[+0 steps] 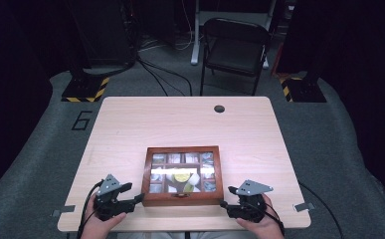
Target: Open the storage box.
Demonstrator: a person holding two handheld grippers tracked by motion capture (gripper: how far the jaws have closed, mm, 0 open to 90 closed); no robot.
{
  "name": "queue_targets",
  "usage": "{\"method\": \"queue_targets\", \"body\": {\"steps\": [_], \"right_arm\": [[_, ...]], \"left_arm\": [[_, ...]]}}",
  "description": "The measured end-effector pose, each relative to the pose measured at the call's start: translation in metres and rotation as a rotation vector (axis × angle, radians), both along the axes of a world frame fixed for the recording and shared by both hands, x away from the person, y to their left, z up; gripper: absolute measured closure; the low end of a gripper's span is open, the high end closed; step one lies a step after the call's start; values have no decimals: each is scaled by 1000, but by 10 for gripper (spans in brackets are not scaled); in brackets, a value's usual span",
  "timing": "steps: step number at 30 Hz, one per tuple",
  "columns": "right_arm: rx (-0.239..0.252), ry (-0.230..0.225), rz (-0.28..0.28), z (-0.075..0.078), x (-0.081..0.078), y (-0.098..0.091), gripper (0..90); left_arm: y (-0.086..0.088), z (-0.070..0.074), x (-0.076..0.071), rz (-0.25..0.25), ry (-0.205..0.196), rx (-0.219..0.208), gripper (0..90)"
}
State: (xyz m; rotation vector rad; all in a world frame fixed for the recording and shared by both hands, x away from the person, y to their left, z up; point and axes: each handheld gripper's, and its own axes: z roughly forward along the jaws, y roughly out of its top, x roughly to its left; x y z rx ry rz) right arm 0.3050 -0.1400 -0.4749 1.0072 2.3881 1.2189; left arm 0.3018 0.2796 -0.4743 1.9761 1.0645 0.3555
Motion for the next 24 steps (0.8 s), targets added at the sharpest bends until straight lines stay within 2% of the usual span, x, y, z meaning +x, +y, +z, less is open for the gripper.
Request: {"method": "queue_targets", "body": {"steps": [2, 3, 4, 8, 14, 15, 20, 22, 24], "right_arm": [[-27, 16, 17, -4, 1, 5, 408], [-34, 11, 20, -5, 2, 7, 424], [-85, 4, 36, -9, 4, 13, 471], [-111, 2, 22, -11, 6, 14, 516], [-73, 12, 24, -9, 7, 11, 540], [-68, 17, 26, -8, 7, 11, 539], [-19, -8, 18, -3, 7, 9, 526], [-16, -16, 18, -2, 7, 8, 525], [13, -24, 14, 0, 8, 7, 524]], "left_arm": [[-3, -1, -1, -6, 9, 0, 346], [-4, -2, -1, -21, -1, 24, 348], [-5, -2, 0, -30, 1, 31, 351], [-6, -2, 0, -32, -1, 25, 355], [-6, 0, -4, -41, 5, 11, 358], [-5, 0, -5, -47, -10, 25, 357], [-5, 2, -11, -57, -12, 20, 357], [-6, 2, -11, -55, -4, 18, 358], [-8, -1, -9, -61, -4, 39, 358]]}}
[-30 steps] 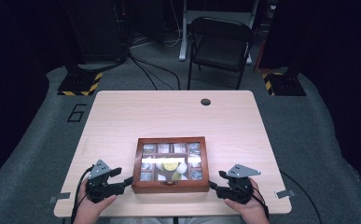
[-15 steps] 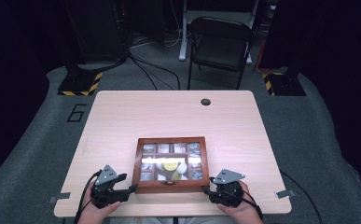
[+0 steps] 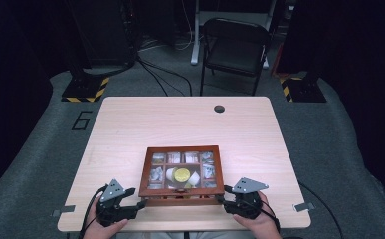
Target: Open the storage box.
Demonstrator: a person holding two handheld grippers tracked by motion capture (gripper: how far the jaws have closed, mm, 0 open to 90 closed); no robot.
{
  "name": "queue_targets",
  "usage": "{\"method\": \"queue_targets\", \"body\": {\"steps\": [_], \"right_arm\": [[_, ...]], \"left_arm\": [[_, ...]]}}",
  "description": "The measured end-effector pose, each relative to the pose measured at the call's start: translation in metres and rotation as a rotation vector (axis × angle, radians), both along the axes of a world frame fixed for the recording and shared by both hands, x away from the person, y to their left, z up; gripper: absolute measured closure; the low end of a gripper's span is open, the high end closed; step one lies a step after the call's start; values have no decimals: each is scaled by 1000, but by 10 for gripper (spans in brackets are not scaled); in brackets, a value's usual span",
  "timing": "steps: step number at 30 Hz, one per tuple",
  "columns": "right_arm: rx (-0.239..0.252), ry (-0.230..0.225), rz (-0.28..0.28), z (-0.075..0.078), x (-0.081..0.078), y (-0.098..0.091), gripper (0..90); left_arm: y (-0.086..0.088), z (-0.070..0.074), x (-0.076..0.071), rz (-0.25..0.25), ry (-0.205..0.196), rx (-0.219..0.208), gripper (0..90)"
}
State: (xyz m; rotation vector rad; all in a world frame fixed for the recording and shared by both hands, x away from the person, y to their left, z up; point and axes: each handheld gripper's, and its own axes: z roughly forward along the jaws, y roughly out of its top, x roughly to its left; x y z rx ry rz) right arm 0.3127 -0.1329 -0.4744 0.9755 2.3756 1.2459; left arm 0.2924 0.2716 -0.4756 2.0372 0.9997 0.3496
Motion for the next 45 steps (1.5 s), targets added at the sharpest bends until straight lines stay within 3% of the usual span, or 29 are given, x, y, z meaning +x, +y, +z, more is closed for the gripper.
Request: {"method": "queue_targets", "body": {"steps": [5, 8, 10, 16, 18, 23, 29, 34, 45], "right_arm": [[18, -12, -1, 2, 1, -1, 524], [28, -13, 0, 3, 3, -1, 515], [28, -12, -2, 3, 4, 0, 513], [43, -5, -23, 8, 8, 1, 450], [45, -8, -27, 13, 11, 0, 419], [40, -62, -35, 35, 17, 1, 394], [54, -79, -50, 55, 29, 4, 381], [105, -69, -60, 72, 43, 7, 378], [109, -91, -79, 103, 79, 14, 369]], "left_arm": [[-8, -1, 9, 11, -11, -8, 351], [-13, -1, 14, -2, -28, 30, 290], [-14, 1, 16, 21, -40, 7, 286], [-16, 11, 20, 17, -66, 12, 262], [-16, 15, 21, 23, -67, -3, 262], [-17, 33, 28, 27, -121, -3, 261], [-22, 57, 42, 20, -165, -19, 252], [-21, 75, 56, 15, -170, -35, 252], [-24, 99, 90, 51, -185, -85, 253]]}}
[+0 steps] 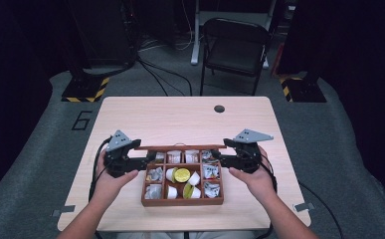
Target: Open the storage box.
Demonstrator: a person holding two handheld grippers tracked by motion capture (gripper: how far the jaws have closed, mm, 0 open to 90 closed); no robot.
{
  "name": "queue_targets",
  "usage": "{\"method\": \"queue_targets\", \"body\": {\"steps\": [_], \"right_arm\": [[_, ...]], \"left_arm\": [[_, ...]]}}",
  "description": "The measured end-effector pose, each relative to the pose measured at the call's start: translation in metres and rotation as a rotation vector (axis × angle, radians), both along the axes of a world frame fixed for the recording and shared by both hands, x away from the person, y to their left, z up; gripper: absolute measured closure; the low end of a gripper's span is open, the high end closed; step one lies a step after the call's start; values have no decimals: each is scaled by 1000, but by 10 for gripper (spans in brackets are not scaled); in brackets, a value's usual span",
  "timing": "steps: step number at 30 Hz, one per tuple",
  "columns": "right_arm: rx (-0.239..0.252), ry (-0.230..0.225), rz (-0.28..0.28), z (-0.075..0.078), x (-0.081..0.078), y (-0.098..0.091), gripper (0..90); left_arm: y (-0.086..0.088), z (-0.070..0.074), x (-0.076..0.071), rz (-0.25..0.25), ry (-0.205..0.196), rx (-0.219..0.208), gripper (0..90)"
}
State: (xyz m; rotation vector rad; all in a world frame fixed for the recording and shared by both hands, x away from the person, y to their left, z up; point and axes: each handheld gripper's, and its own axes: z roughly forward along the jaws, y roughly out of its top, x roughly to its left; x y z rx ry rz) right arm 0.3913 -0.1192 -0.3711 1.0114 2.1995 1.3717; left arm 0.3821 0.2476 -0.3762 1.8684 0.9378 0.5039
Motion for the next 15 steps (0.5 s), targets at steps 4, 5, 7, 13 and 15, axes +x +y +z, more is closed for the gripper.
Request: {"method": "queue_targets", "body": {"steps": [4, 5, 7, 13, 15], "right_arm": [[19, -6, -11, 7, 14, 0, 369], [24, -4, -16, 8, 17, 0, 370], [30, -1, -25, 10, 23, 0, 370], [30, -8, -42, 14, 33, 1, 370], [28, -15, -44, 15, 35, 2, 371]], "left_arm": [[1, 3, 12, 13, 8, -18, 247], [1, 3, 15, 18, 5, -24, 244], [2, 1, 19, 23, 1, -25, 241], [2, -8, 30, 36, -4, -42, 240], [2, -12, 34, 38, -6, -46, 241]]}}
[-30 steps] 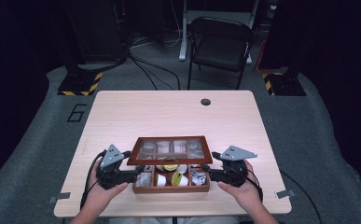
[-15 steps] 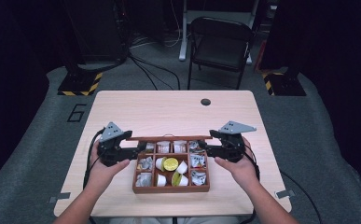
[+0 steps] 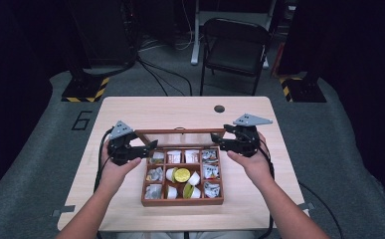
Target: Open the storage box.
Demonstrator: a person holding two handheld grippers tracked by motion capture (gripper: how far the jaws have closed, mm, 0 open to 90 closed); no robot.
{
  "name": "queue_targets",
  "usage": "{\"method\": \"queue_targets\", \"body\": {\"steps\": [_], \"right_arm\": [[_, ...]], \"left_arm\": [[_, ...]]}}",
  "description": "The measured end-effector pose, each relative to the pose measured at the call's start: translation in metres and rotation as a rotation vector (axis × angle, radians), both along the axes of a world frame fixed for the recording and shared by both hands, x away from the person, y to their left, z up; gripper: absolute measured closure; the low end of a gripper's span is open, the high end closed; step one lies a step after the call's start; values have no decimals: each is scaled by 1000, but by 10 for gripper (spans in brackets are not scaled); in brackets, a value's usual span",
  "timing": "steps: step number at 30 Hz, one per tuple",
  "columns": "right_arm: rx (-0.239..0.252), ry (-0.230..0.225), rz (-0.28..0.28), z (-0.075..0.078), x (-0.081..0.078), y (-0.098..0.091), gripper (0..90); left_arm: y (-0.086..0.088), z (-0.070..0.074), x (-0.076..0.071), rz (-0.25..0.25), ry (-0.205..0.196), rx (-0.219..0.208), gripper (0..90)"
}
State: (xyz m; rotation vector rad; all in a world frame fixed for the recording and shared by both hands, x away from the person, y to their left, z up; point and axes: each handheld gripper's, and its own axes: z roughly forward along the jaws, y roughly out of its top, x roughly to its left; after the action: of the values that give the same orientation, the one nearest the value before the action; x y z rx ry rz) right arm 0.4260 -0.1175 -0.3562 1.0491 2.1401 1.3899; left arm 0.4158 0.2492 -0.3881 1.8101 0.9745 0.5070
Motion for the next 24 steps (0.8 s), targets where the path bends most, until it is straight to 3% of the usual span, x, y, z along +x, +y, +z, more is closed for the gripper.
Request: {"method": "queue_targets", "body": {"steps": [6, 12, 20, 21, 22, 24], "right_arm": [[-1, -4, -11, -1, 7, 1, 372], [-6, -1, 2, -9, 17, 2, 362], [-10, 34, 19, -41, 36, 0, 361], [-2, 51, 27, -51, 41, -1, 362], [-2, 51, 27, -51, 41, -1, 362], [44, 83, 55, -62, 47, -3, 362]], "left_arm": [[-2, -13, 11, 17, 13, -7, 264], [-2, -19, 21, 32, 12, -47, 333], [-4, -24, 26, 31, 11, -25, 336], [-5, -24, 27, 31, 9, -23, 335], [-5, -25, 28, 32, 7, -23, 335], [-4, -27, 30, 27, 11, -30, 332]]}}
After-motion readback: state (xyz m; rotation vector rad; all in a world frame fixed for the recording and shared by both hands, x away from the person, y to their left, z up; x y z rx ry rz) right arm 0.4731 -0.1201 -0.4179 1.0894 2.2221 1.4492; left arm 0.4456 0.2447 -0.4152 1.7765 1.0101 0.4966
